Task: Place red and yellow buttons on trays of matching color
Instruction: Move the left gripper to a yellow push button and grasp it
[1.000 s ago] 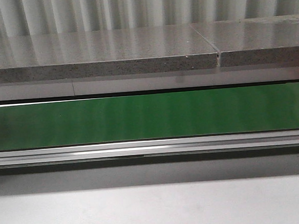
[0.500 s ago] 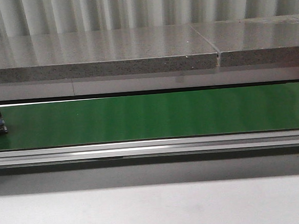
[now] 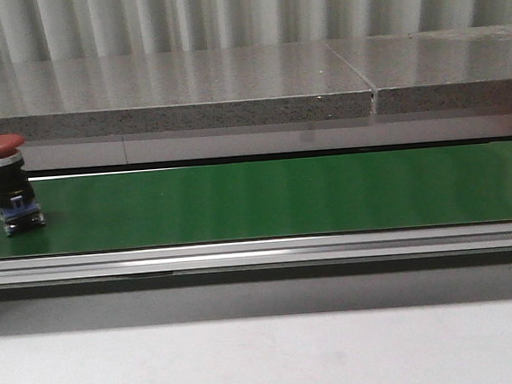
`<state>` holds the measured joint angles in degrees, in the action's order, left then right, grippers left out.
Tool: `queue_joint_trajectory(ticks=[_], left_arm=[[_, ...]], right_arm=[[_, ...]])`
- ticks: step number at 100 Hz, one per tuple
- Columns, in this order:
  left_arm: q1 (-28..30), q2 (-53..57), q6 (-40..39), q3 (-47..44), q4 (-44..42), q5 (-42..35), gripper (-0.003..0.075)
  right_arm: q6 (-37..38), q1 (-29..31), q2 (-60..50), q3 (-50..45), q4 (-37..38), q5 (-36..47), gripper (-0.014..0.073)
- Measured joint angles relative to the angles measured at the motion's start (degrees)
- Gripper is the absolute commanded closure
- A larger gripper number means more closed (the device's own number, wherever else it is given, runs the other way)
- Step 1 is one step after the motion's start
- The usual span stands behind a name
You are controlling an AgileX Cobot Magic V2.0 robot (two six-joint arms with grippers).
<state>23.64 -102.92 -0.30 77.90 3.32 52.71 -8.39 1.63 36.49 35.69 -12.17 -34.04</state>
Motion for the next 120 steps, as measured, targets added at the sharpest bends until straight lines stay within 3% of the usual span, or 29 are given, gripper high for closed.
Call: queue_joint_trajectory(ticks=[55,94,106,120], left_arm=[[0.75,-10.98,0.0,7.97,-0.1,-0.66,0.0099],[1.13,-13.71,0.0,8.82,-0.18,-2.03,0.0105],[1.13,-13.71,0.0,8.82,-0.18,-2.51,0.0167],[1.13,-13.71,0.0,8.82,-0.18,-2.68,0.0303]], right_arm=[[0.0,0.0,0.0,0.0,0.0,0.0,0.071],[0.0,0.0,0.0,0.0,0.0,0.0,0.071],[0.0,0.0,0.0,0.0,0.0,0.0,0.071],[0.0,0.0,0.0,0.0,0.0,0.0,0.071]])
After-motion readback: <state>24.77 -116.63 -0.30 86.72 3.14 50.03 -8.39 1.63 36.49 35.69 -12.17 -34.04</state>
